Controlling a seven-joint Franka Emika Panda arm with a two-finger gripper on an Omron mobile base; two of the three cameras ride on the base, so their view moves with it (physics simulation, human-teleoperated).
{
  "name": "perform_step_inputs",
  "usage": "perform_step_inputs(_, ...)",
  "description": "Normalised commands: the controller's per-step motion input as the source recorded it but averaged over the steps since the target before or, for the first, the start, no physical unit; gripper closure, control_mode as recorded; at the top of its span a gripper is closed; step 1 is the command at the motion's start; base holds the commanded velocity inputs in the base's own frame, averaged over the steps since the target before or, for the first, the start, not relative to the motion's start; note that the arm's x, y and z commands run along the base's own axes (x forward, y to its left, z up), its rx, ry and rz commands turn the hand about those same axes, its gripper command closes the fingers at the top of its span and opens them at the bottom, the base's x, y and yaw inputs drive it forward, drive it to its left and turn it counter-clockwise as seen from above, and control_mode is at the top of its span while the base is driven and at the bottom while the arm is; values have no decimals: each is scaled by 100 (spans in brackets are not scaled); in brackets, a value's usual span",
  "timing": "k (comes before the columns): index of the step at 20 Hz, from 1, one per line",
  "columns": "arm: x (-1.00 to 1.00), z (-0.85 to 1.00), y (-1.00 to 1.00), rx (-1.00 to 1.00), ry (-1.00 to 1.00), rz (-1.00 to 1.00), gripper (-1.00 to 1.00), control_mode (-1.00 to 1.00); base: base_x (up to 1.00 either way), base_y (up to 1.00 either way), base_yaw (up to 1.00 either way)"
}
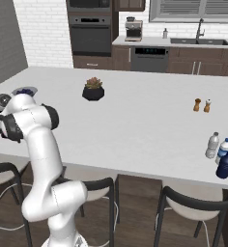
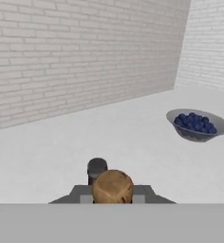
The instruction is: Move the plastic bottles in the middle to the plastics group, and the glass bottles in the middle to the glass group.
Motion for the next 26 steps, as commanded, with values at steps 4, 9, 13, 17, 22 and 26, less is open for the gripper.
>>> perform_step_inputs(4,0,-3,0,0,0,0,100,-100,0,0,0)
perform_step_inputs(9,0,1,0,0,0,0,100,-100,0,0,0)
perform_step_inputs(13,0,0,0,0,0,0,100,-100,0,0,0)
perform_step_inputs(17,0,0,-9,0,0,0,100,-100,0,0,0)
perform_step_inputs(22,0,0,-24,0,0,0,100,-100,0,0,0)
perform_step_inputs(26,0,0,-11,0,0,0,100,-100,0,0,0)
